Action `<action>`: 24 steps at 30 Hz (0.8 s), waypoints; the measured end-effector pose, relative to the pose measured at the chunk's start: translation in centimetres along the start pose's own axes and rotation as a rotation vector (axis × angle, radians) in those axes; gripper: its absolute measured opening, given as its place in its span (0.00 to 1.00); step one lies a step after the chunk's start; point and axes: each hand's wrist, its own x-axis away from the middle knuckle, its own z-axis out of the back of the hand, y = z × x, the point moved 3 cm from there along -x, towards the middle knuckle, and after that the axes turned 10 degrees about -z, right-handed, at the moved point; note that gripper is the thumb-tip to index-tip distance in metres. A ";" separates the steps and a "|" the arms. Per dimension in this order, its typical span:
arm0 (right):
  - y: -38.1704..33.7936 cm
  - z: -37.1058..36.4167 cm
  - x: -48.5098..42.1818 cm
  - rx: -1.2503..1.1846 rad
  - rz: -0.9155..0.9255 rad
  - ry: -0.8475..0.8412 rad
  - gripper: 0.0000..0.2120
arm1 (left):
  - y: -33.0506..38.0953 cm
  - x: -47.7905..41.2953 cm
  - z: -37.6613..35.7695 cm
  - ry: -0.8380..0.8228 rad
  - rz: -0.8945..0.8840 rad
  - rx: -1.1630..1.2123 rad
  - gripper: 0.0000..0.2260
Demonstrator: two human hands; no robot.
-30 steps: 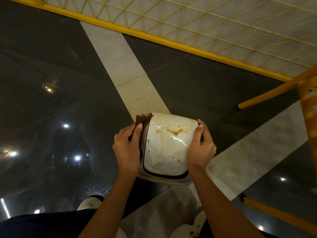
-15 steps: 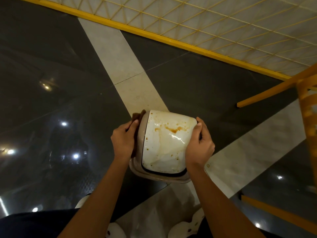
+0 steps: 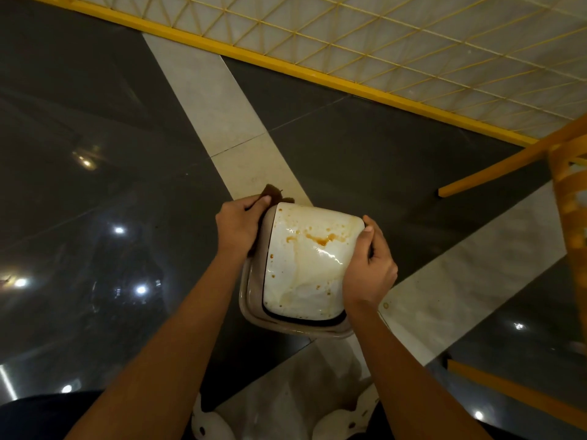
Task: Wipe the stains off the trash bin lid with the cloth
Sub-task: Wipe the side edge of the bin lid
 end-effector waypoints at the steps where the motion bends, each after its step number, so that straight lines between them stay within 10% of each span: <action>1: 0.0 0.0 0.1 0.000 0.004 0.005 0.15 | -0.1 0.4 0.3 0.005 -0.007 0.037 0.12; 24: 0.1 -0.1 0.0 0.001 0.027 0.017 0.14 | 0.8 0.5 0.5 -0.045 -0.018 -0.025 0.12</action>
